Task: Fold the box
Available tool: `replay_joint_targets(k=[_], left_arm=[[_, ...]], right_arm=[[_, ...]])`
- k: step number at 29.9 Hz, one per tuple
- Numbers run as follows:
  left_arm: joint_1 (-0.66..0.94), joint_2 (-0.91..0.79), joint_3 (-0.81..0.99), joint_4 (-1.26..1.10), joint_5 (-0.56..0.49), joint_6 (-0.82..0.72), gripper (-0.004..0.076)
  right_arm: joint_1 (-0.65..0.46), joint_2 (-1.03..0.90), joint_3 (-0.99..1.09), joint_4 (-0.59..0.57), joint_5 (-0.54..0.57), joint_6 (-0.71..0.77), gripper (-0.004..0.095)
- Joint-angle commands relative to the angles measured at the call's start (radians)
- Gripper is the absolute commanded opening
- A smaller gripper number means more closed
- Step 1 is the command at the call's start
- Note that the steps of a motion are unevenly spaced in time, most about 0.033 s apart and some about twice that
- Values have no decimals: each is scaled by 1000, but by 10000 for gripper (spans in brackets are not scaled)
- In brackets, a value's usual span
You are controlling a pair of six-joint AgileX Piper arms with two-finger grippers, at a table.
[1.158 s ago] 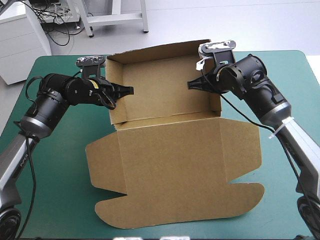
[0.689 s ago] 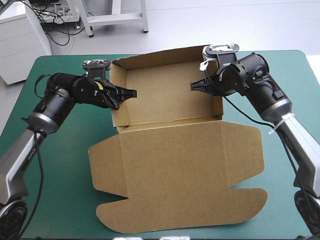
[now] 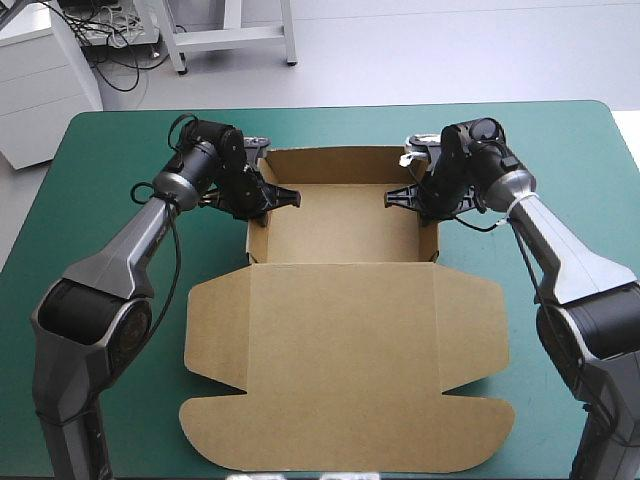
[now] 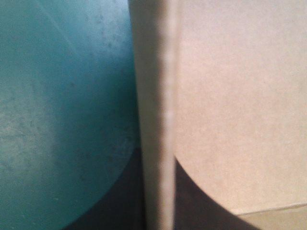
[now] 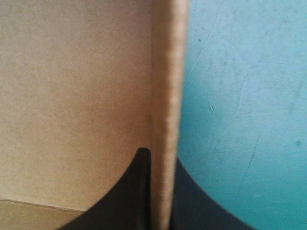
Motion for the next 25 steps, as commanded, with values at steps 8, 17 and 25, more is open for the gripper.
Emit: replay_joint_targets(k=[8,17,25], left_arm=[[-1,2,-38,5,43,-2,-32],[-1,4,-38,41,43,-4,-31],[-1,4,-38,41,43,13,174]], right_arm=[[-12,6,-29,10,51,-40,-3],[-12,31,-36,10,56,-56,49],[-12,33,-38,10,58,-73,565]])
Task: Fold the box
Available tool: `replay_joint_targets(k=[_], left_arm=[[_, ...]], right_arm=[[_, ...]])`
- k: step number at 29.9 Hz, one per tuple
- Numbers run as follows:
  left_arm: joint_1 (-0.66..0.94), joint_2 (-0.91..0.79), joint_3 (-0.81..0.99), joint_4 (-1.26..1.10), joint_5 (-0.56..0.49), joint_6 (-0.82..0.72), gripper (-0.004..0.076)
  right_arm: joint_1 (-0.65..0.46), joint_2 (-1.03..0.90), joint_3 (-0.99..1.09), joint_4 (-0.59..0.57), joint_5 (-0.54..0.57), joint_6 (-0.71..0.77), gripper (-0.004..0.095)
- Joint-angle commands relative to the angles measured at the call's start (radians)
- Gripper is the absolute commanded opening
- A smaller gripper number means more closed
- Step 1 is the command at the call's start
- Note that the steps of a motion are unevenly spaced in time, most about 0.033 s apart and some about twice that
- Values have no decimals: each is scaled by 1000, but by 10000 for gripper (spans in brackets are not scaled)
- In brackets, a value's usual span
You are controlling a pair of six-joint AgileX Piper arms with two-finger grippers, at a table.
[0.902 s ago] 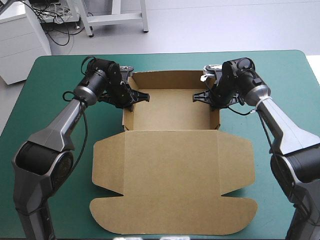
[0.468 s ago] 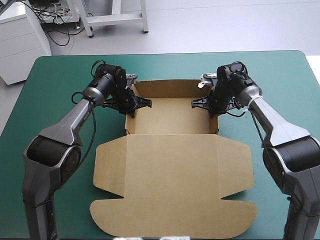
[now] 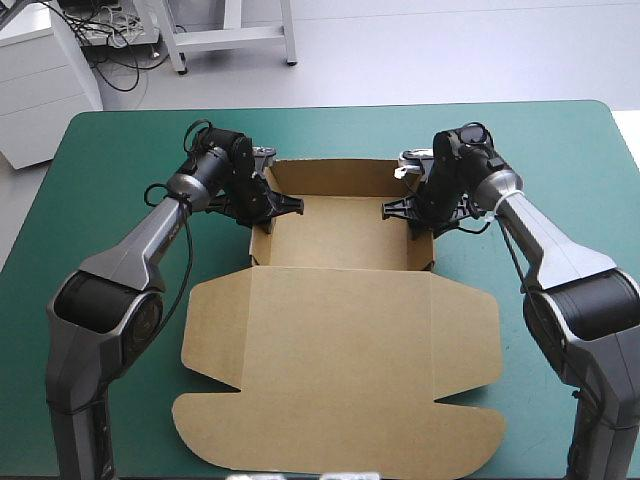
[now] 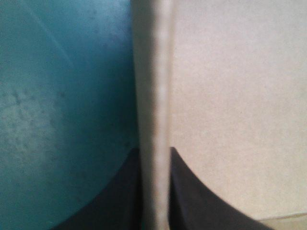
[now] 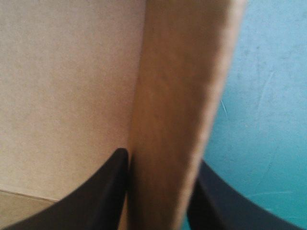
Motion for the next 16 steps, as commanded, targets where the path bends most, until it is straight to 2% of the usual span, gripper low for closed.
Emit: replay_joint_targets(k=[1,4,6,16], left_arm=[[2,-59,-33,30,55,11,232],[2,-59,-35,30,55,9,397],[2,-59,-37,28,55,-10,457],[2,-59,-141,55,55,65,460]], right_arm=[[-6,-49,-25,-7,32,-19,627],[-6,-49,-25,-7,22,-19,718],[-6,-49,-25,-7,16,-19,725],[-6,-49,-70,-7,-5,30,724]])
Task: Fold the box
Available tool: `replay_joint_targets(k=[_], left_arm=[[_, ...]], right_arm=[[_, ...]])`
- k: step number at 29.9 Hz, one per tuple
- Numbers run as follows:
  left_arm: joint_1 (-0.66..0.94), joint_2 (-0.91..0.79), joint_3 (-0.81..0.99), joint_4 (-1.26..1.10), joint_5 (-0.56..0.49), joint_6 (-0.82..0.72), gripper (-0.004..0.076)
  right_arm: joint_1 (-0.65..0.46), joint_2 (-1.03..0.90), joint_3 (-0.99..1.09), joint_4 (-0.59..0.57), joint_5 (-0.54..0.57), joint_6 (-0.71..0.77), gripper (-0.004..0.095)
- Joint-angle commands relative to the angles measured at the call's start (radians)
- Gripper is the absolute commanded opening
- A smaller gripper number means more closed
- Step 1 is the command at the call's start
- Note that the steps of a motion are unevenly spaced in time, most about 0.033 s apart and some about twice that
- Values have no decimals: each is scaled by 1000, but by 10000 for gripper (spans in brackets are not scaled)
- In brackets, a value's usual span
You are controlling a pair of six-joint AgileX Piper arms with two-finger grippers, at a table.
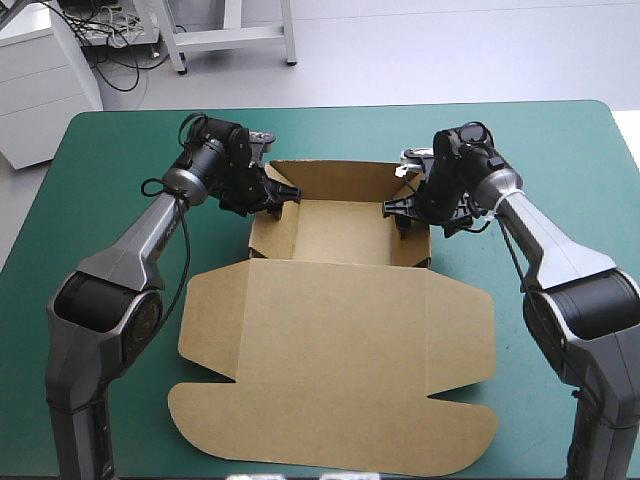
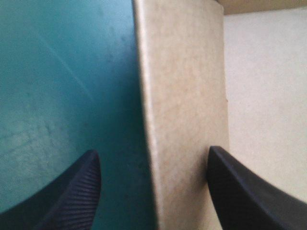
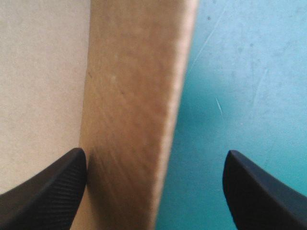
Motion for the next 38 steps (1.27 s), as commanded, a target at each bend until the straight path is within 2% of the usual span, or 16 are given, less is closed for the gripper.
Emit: replay_joint_targets(k=[1,8,12,14,15,18,19,24,30,34,38], left_arm=[[-1,-62,-86,32,61,16,460],[-1,-94,-207,63,61,31,460],[-1,-157,-224,91,62,44,449],[-1,-211,-219,91,62,78,384],[-1,-243,-211,88,62,94,321],[-1,-338,-211,88,62,101,38],[-1,-370,-211,88,62,113,-29],[-1,-519,-210,85,62,179,-22],[-1,-696,-166,84,62,201,-22],[-1,-826,-15,84,62,205,-22],[-1,-976,200,86,51,207,-22]], right_arm=[[-6,-52,-75,-4,-11,5,725],[-6,-59,-245,-49,26,45,724],[-6,-105,-266,-54,26,55,725],[-6,-133,-266,-44,26,57,725],[-4,-149,-266,-37,26,57,724],[-4,-192,-266,-27,26,68,724],[-4,-200,-266,-27,26,68,724],[-4,-240,-266,-59,26,78,725],[-4,-256,-200,-16,26,59,725],[-4,-260,-100,-59,26,65,725],[-4,-251,-11,-52,-51,70,725]])
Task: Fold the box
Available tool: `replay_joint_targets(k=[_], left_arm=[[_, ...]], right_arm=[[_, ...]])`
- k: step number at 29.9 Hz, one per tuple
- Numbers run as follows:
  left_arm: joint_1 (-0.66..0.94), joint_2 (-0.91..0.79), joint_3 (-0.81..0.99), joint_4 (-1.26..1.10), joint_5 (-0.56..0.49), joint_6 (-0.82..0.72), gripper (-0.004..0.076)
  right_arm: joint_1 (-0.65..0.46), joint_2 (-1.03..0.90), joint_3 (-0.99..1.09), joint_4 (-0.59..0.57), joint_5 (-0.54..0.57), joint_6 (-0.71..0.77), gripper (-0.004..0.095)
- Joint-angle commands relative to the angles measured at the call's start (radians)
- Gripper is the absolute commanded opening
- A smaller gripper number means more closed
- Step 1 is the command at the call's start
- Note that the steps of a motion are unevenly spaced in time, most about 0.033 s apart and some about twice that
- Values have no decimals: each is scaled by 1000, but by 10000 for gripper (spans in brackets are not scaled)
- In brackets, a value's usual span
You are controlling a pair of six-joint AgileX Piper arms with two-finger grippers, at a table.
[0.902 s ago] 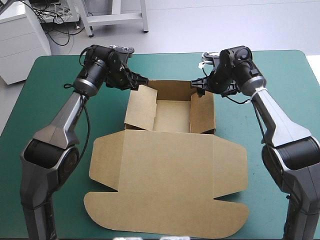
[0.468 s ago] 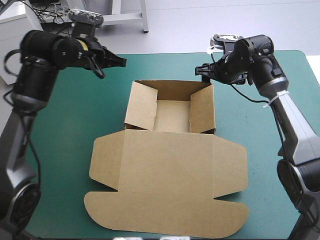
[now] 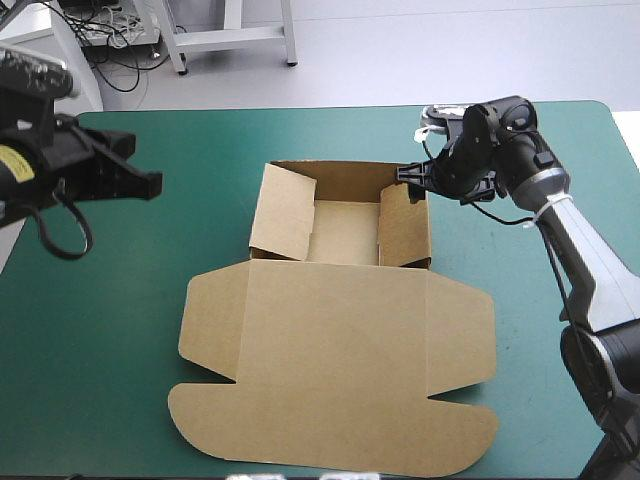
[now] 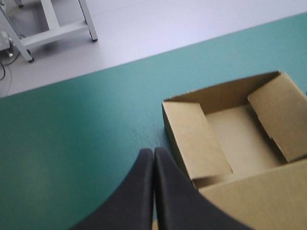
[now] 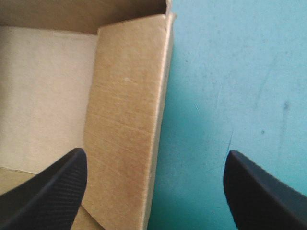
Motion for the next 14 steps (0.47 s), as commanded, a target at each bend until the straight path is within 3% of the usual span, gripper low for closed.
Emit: replay_joint_targets(k=[1,7,14], left_arm=[[-1,-123,149,1,25,2,-22],[-1,-320,454,6,10,-9,-22],[-1,-536,767,25,-95,-23,-23]], right_arm=[[-3,-42,37,-17,-84,-4,725],[-3,-1,103,-6,-162,-6,724],[-3,44,110,52,-189,-31,723]])
